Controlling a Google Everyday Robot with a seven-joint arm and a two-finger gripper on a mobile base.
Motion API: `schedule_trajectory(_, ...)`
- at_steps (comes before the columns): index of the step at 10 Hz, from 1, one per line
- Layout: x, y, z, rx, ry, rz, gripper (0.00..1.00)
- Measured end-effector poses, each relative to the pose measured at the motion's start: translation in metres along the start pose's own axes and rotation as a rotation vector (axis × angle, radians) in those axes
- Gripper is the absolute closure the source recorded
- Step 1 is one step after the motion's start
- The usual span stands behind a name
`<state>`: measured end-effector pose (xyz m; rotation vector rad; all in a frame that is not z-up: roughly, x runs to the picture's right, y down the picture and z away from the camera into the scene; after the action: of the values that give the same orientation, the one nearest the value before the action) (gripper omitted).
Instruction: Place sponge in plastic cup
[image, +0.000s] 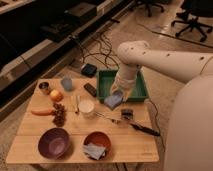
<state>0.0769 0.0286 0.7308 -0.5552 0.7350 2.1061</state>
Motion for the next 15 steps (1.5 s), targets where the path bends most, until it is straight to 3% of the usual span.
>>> schedule_trajectory(2,-0.024,0.017,0.004,-0.005,-0.014,0.011,1.00)
schedule_trajectory(4,-0.065,0.038,0.007,-0.017,-0.023,0.016,1.00)
schedule_trajectory(5,-0.091,0.059,0.009,-0.031,-0.027,0.015,1.00)
schedule_trajectory(8,-0.141,0.110,0.016,-0.060,-0.039,-0.004,1.00)
schedule_trajectory(11,-0.159,0.131,0.019,-0.068,-0.056,-0.023,1.00)
schedule_trajectory(15,-0.161,0.130,0.020,-0.067,-0.057,-0.023,1.00)
